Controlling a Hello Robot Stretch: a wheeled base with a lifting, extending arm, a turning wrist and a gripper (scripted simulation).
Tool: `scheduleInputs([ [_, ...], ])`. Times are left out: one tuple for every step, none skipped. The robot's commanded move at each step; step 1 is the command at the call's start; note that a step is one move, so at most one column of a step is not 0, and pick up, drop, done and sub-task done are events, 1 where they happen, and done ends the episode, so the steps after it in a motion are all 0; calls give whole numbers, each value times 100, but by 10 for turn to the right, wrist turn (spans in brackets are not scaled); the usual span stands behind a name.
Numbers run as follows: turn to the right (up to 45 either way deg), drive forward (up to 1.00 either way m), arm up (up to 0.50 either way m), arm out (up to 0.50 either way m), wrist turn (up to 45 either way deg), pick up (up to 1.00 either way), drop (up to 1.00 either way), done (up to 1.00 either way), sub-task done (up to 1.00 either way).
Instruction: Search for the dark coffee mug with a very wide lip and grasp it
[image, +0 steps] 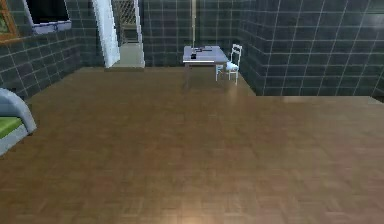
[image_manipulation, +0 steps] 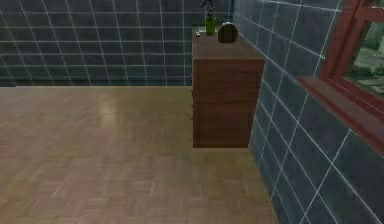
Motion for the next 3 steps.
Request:
scheduleInputs([
  [0, 100, 0, 0, 0, 0, 0, 0, 0],
  [0, 100, 0, 0, 0, 0, 0, 0, 0],
  [0, 85, 0, 0, 0, 0, 0, 0, 0],
])
